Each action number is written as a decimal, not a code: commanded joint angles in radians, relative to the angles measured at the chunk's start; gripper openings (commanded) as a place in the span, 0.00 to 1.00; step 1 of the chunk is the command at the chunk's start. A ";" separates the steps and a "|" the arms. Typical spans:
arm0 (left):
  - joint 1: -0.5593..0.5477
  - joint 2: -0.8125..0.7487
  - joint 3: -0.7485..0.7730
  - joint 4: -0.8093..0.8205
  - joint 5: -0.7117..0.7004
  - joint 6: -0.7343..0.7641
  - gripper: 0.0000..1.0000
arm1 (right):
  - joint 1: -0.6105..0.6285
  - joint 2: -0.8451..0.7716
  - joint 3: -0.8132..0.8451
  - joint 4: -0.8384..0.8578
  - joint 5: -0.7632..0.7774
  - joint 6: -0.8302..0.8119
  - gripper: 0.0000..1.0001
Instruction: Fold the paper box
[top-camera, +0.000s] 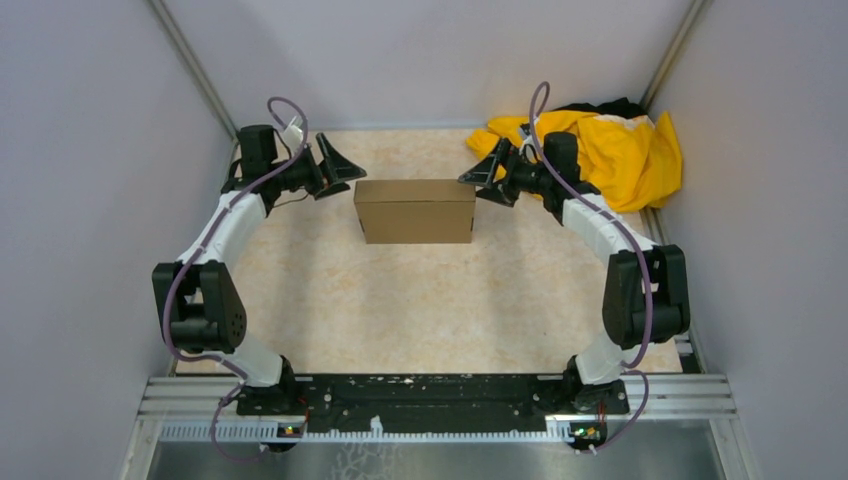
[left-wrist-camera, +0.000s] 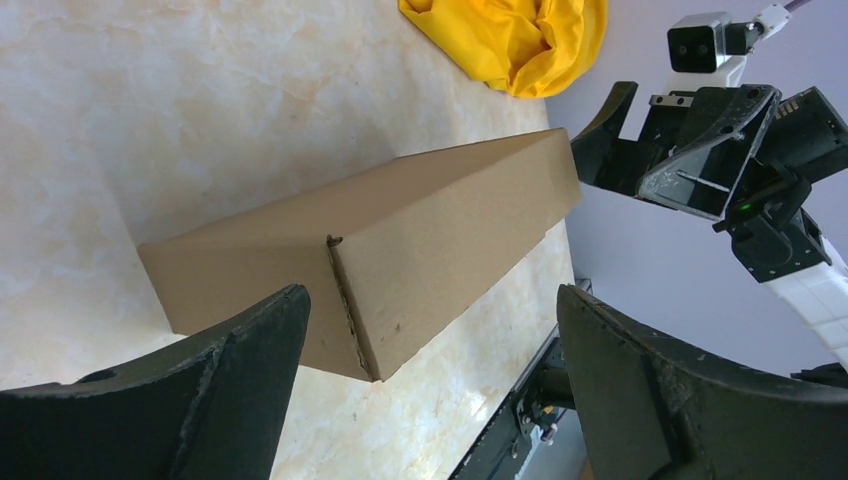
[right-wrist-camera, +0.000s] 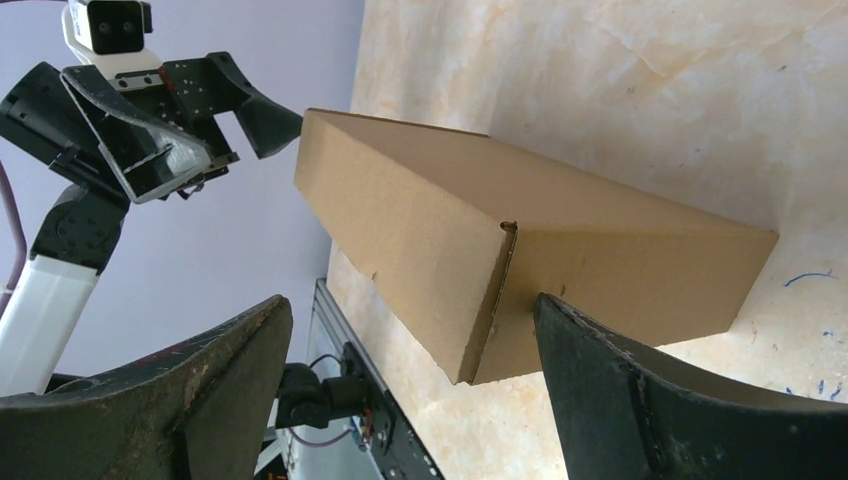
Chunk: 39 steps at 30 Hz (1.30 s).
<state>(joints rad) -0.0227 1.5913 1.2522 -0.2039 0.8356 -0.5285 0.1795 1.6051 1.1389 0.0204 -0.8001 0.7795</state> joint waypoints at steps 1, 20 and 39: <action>-0.012 0.016 -0.009 0.057 0.039 -0.015 0.99 | 0.018 -0.042 0.037 0.042 0.004 -0.009 0.90; -0.020 -0.013 -0.045 0.067 0.048 -0.024 0.99 | 0.028 -0.057 0.059 0.020 0.012 -0.015 0.91; -0.049 -0.018 -0.048 0.163 0.071 -0.096 0.99 | 0.042 -0.039 0.102 0.010 0.016 -0.011 0.92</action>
<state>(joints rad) -0.0483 1.5787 1.1809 -0.1257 0.8562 -0.5831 0.2008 1.5959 1.1625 -0.0086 -0.7620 0.7761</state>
